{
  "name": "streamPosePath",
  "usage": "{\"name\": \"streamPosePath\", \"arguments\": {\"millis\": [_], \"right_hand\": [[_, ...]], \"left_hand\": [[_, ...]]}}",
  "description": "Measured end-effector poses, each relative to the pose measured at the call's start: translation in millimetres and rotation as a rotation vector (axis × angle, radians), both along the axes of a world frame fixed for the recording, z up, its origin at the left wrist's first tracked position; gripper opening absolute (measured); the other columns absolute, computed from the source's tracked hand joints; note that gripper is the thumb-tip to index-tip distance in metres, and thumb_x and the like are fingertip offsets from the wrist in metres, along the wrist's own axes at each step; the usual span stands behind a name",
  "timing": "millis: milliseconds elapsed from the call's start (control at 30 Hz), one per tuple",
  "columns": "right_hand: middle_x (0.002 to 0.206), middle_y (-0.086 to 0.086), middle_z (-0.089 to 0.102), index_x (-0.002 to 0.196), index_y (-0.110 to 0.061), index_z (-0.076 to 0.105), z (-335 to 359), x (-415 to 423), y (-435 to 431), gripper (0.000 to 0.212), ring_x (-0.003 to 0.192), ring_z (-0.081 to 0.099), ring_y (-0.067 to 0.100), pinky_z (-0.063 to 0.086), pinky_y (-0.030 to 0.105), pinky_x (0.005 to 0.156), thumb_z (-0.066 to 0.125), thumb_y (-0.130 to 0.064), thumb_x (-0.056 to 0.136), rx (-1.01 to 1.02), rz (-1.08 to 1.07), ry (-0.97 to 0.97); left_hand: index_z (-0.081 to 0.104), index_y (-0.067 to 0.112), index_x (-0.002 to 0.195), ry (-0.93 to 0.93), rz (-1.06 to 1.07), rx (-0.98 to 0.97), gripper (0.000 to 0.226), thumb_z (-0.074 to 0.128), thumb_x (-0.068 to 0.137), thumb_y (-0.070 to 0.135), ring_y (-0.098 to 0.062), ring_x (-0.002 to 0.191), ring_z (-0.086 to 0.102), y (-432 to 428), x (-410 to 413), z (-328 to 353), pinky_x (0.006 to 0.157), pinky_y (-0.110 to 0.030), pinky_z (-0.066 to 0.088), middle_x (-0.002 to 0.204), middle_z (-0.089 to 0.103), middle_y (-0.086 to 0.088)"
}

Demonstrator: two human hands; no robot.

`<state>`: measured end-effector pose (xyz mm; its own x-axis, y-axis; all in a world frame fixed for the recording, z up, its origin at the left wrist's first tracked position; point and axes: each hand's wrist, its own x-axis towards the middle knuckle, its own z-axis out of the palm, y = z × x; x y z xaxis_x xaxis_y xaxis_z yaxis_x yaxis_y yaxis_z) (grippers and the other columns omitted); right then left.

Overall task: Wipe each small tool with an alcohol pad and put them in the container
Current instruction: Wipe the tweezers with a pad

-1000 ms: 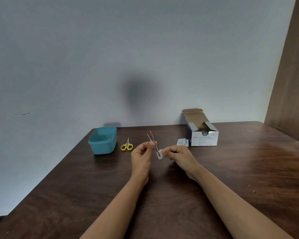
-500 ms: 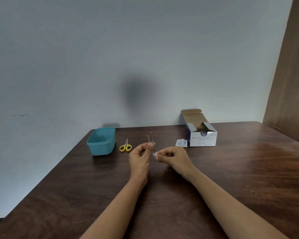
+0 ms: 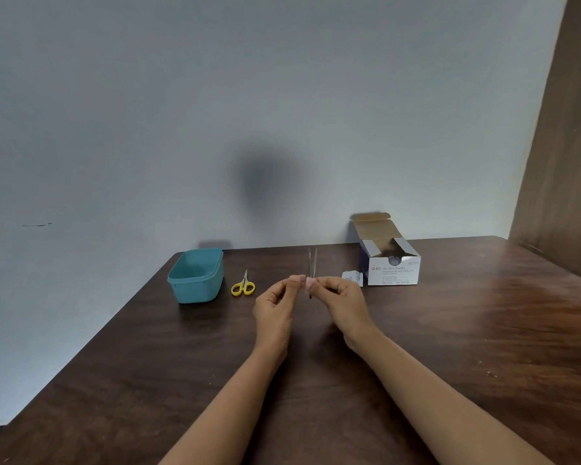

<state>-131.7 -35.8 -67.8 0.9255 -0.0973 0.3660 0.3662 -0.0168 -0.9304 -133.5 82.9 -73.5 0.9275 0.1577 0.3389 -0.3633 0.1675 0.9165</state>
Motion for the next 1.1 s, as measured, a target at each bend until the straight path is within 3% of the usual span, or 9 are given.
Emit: {"name": "streamPosePath", "arguments": {"millis": [67,167,367,667,1100], "right_hand": [[0.05,-0.013,0.057,0.077,-0.007,0.071,3,1,-1,0.015,0.048,0.05,-0.001,0.038,0.009,0.051,0.068,-0.017,0.086,0.185,-0.005,0.111],[0.055,-0.007,0.047,0.077,-0.012,0.074,3,4,-2,0.013,0.05,0.033,0.004,0.029,0.017,0.047,0.074,-0.025,0.08,0.365,-0.034,0.241],[0.05,-0.011,0.055,0.087,-0.009,0.071,5,3,-3,0.01,0.05,0.033,0.005,0.031,0.017,0.048,0.071,-0.017,0.083,0.495,0.028,0.302],[0.059,-0.005,0.051,0.086,-0.011,0.071,1,2,1,0.008,0.052,0.035,0.003,0.032,0.016,0.05,0.066,-0.017,0.086,0.415,0.14,0.253],[0.057,-0.01,0.059,0.09,-0.01,0.065,4,6,-6,0.012,0.052,0.04,0.004,0.034,0.017,0.052,0.065,-0.018,0.081,0.592,0.219,0.263]], "left_hand": [[0.072,0.015,0.094,0.01,0.072,0.096,0.009,0.065,0.089,0.02,-0.009,0.091,0.066,0,2,-4,0.079,-0.017,0.052,0.091,0.073,0.001],[0.071,0.021,0.084,0.052,0.092,0.244,0.005,0.068,0.087,0.023,-0.012,0.086,0.065,0,4,-7,0.082,-0.03,0.053,0.084,0.071,0.002],[0.074,0.021,0.086,0.03,-0.045,0.344,0.008,0.068,0.086,0.026,-0.011,0.087,0.067,-2,3,-6,0.081,-0.026,0.054,0.085,0.074,0.002],[0.073,0.014,0.084,0.092,-0.146,0.159,0.01,0.065,0.089,0.016,0.0,0.076,0.066,-2,0,2,0.068,-0.006,0.047,0.081,0.073,0.0],[0.071,-0.003,0.088,0.184,-0.242,0.1,0.014,0.067,0.084,0.009,-0.005,0.082,0.062,0,0,8,0.066,-0.002,0.043,0.083,0.07,-0.006]]}}
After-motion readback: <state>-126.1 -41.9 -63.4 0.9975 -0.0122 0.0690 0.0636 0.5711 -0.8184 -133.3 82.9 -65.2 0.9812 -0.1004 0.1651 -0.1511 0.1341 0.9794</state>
